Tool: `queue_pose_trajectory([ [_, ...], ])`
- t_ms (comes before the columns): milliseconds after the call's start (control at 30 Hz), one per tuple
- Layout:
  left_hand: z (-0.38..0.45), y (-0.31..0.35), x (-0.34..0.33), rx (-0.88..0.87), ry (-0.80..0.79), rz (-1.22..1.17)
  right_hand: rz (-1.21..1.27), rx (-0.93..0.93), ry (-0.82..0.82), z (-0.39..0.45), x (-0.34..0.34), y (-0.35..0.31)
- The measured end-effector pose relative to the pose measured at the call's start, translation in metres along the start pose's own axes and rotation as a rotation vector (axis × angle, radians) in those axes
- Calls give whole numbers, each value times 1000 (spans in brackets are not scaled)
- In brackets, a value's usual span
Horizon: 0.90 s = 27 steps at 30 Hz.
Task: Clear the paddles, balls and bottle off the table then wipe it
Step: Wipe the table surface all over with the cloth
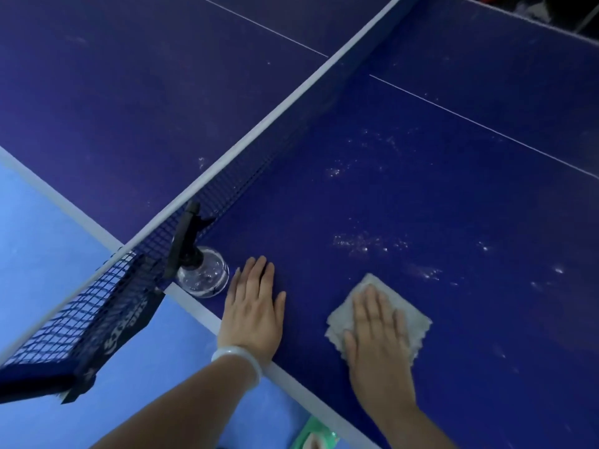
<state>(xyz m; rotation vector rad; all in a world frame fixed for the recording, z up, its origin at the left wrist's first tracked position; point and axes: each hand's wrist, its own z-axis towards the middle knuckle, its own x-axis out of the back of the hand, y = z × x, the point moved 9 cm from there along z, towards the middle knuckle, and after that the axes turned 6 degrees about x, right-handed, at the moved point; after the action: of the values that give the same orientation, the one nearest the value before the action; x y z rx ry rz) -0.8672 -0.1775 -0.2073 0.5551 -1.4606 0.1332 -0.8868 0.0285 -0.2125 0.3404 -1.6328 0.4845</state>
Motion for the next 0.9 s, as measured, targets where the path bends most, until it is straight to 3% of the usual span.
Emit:
queue_pose_trajectory([
  [133,0,2,1,5,-11,52,-7,222,-29,80,5,-20],
  [200,0,2,2,13,-21,65,-7,97,-70,110,7,19],
  [300,0,2,2,14,-28,71,38,-258,-28,99,15,94],
  [367,1,2,1,13,-31,72,29,-350,30,71,18,97],
  [467,1,1,1,15,-26,68,-14,-213,17,67,11,45],
  [567,1,1,1,11,-18,64,12,90,-20,113,8,-4],
  [667,1,2,1,5,-11,73,53,254,-85,168,13,10],
  [733,1,1,1,7,-13,79,92,51,-83,189,22,68],
  [833,1,1,1,6,-15,76,119,-426,7,156,32,151],
  [900,2,1,1,2,-13,71,76,-495,75,121,28,137],
])
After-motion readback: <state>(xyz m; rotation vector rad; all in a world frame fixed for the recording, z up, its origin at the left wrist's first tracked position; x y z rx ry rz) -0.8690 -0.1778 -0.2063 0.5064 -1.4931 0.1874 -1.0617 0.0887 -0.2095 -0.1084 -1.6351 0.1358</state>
